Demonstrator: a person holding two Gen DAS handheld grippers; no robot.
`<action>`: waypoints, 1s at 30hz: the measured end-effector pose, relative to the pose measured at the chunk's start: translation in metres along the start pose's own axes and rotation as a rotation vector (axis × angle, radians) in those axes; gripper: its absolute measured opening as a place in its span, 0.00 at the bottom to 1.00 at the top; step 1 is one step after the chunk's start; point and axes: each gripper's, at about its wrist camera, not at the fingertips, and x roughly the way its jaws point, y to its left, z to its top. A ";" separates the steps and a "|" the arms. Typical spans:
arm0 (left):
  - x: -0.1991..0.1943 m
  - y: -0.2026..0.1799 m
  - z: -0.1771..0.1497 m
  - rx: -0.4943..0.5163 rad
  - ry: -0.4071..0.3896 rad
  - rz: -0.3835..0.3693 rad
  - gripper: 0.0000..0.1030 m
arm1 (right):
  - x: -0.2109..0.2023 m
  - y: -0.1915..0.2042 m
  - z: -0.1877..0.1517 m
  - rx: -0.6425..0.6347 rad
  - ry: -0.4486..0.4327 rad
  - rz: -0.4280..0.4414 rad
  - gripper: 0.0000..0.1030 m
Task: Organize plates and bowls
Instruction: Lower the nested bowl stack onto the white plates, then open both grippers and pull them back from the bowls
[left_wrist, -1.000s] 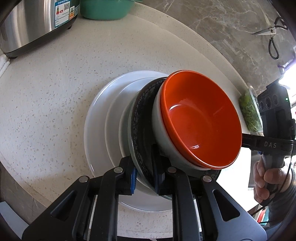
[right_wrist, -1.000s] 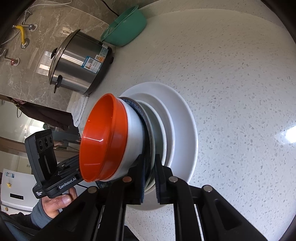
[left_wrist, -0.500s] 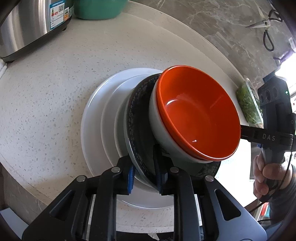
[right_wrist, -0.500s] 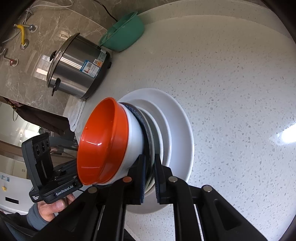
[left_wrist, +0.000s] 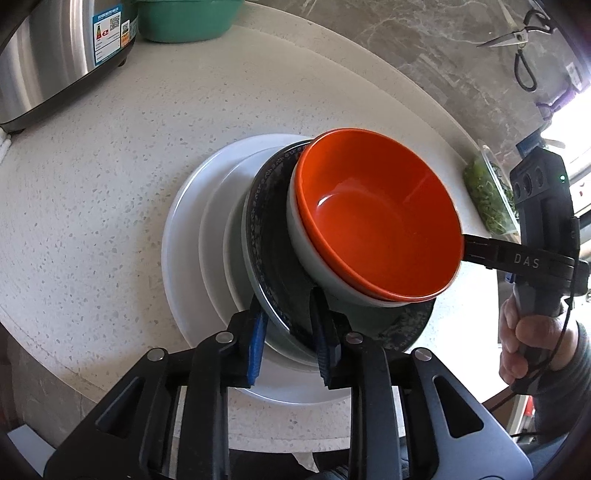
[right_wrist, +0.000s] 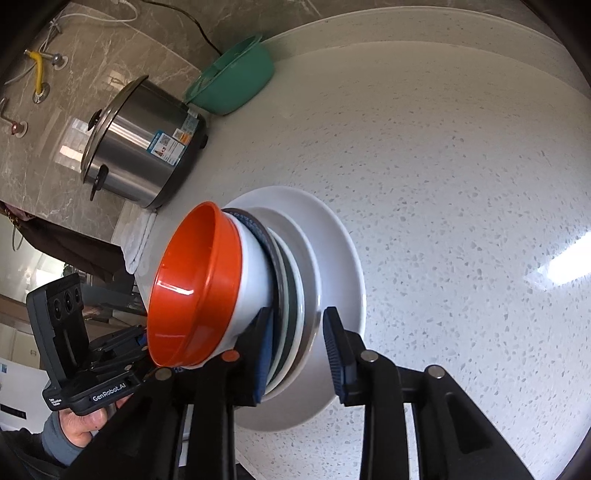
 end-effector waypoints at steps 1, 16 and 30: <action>-0.001 0.000 0.000 0.004 -0.002 -0.004 0.23 | -0.001 -0.001 -0.001 0.005 -0.004 0.001 0.31; -0.010 -0.003 -0.007 0.038 -0.015 -0.051 1.00 | -0.002 -0.002 -0.005 0.041 -0.033 0.006 0.37; -0.058 -0.030 -0.013 -0.034 -0.108 0.349 1.00 | -0.098 0.040 -0.022 -0.006 -0.183 -0.115 1.00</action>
